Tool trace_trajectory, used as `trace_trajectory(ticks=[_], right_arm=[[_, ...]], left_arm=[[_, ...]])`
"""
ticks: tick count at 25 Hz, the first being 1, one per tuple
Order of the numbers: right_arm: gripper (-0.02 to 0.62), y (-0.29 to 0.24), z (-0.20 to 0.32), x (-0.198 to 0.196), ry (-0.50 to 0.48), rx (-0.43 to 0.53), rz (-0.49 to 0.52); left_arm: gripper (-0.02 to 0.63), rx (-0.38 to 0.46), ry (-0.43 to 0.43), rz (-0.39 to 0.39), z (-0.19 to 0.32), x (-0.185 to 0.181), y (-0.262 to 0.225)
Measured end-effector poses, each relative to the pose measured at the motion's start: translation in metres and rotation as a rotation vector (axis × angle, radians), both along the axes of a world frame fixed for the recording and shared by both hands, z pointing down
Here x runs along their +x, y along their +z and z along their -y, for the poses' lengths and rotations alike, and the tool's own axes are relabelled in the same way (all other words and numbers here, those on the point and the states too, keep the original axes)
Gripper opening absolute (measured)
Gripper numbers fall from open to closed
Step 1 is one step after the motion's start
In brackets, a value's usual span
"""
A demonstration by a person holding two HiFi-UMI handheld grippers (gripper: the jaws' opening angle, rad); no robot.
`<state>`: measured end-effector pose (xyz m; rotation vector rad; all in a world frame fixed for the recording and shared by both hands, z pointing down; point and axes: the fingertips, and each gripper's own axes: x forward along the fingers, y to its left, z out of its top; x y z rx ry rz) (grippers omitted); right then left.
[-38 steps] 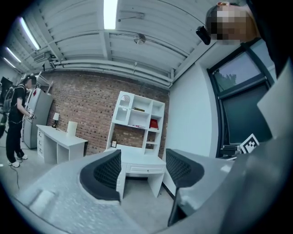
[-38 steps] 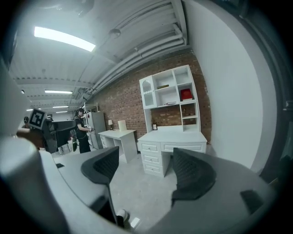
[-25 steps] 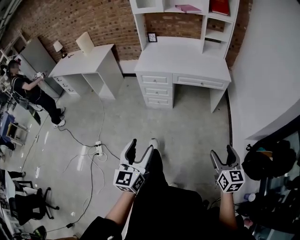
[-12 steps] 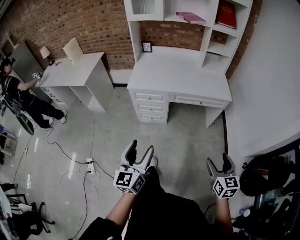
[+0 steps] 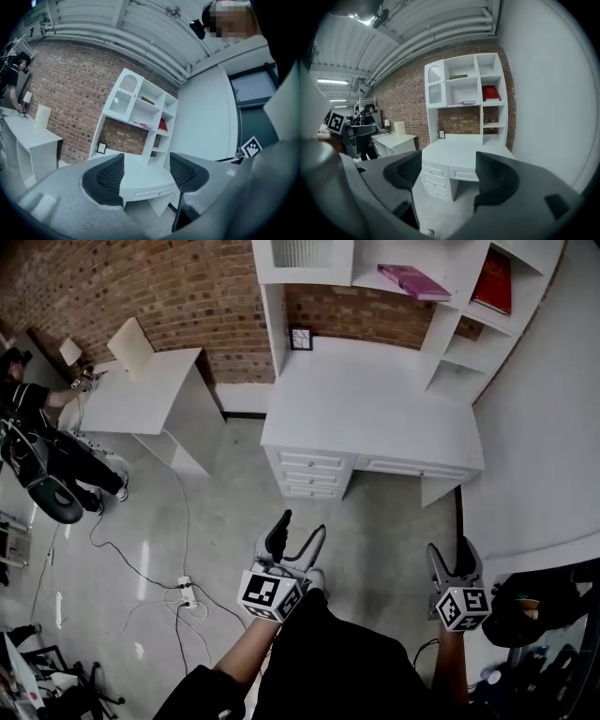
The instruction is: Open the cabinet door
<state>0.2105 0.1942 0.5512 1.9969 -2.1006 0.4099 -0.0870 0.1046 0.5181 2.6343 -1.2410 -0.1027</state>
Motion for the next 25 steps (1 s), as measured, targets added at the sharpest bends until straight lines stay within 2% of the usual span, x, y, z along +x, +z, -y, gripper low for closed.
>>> trace_trajectory(ticks=[3,7,12,16,25], right_arm=[[0.353,-0.006,0.041,-0.004,0.021,-0.002,-0.021],[0.353,-0.005,0.077,-0.013,0.044,-0.034,-0.046],[0.353,-0.007,0.123,-0.023,0.046,-0.032,-0.035],[0.353,-0.011,0.147,-0.036,0.043,-0.031,-0.036],[0.353,-0.005,0.167,-0.056,-0.016,-0.058,-0.047]], left_arm=[[0.311,-0.011,0.012,-0.003,0.04,-0.001,0.003],[0.311,0.008,0.048,0.083,0.075,-0.004,0.009],[0.311,-0.019,0.035,0.004,0.122,-0.019,0.004],[0.311,-0.018,0.03,-0.017,0.146,-0.033,0.006],[0.311,-0.029,-0.034,-0.044,0.155,-0.053,0.012]])
